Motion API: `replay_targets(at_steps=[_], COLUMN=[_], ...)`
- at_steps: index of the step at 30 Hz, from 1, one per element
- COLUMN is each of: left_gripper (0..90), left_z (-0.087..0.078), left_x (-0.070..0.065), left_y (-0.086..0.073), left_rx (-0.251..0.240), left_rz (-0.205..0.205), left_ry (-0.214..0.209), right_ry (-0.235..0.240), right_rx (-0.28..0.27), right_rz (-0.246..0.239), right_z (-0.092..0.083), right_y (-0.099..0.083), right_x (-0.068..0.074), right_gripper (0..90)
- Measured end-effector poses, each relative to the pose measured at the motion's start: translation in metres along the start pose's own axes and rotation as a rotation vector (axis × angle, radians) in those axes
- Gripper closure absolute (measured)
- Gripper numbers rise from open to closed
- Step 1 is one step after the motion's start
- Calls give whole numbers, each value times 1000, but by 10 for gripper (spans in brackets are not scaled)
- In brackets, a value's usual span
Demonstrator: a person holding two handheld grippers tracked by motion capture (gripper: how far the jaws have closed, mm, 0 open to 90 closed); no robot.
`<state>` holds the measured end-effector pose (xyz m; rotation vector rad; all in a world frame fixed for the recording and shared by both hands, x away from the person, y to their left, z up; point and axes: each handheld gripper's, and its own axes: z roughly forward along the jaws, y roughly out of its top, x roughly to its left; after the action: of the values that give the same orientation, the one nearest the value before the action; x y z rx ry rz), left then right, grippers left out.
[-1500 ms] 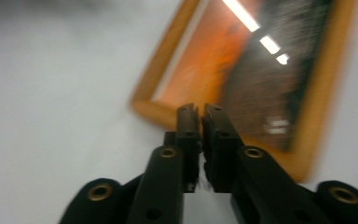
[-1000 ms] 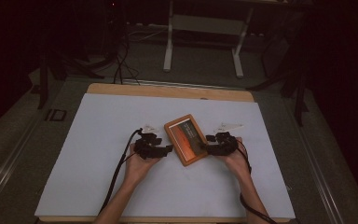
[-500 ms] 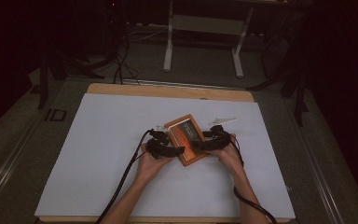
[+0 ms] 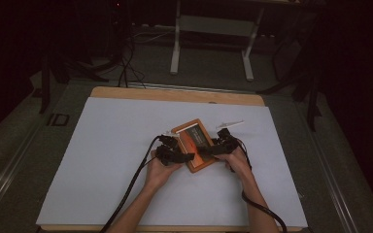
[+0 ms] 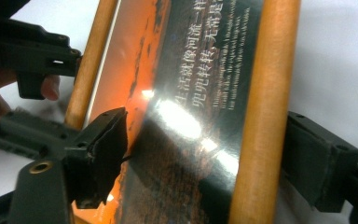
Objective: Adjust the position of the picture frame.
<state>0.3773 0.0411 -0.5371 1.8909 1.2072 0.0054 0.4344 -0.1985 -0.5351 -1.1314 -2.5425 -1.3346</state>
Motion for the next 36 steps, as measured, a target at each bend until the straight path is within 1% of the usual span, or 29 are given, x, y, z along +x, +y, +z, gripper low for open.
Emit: replay_targets(at_steps=[2,4,8,11,13,14,16,17,18,22,23,24,25,26,29,30,32,34,35,36], left_gripper=[327,341,356,396,422,438,480,501,524,560,569,576,578,579,576,576,576,577,577,579], left_z=[-1,-1,-2,-6,-9,-11,-16,-16,-22,-27,-27,-30,-30,-33,-36,-41,-48,-55,-55,-63], left_x=[2,2,1,0,-1,-1,-1,-1,-2,-2,-2,-1,-1,-1,-1,-2,-2,1,1,4], left_y=[1,1,2,4,6,7,10,10,14,18,18,20,20,20,21,21,22,23,23,23], left_rx=[1,2,-6,-20,-31,-38,-51,-51,-63,-79,-79,-89,-89,-97,-100,-99,-109,-112,-112,-115], left_rz=[-20,-34,-40,-35,-23,-24,-39,-39,-37,-44,-44,-45,-45,-37,-25,-25,-23,-25,-25,-38], left_ry=[-10,-8,-9,-7,-7,-11,-21,-21,-29,-53,-53,-63,-63,-71,-65,-59,-54,-59,-59,-68], right_ry=[2,1,-13,-18,-21,-22,-22,-22,-15,-17,-17,-21,-21,-10,-9,-8,9,26,26,33], right_rx=[-1,-5,-7,-20,-31,-36,-52,-52,-69,-89,-89,-95,-95,-97,-98,-97,-103,-105,-105,-103], right_rz=[9,27,31,32,38,42,55,55,63,76,76,82,82,91,91,90,109,117,117,111], right_z=[-1,-2,-4,-9,-14,-16,-23,-23,-32,-41,-41,-45,-45,-48,-49,-49,-46,-44,-44,-41], right_y=[0,0,-1,-3,-3,-4,-5,-5,-8,-12,-12,-14,-14,-15,-16,-17,-19,-22,-22,-23], right_x=[-1,-2,1,3,4,5,6,6,9,14,14,17,17,20,21,24,31,36,36,45], right_gripper=[211,227,228,264,303,326,387,387,464,529,529,565,565,592,597,599,605,613,613,618])
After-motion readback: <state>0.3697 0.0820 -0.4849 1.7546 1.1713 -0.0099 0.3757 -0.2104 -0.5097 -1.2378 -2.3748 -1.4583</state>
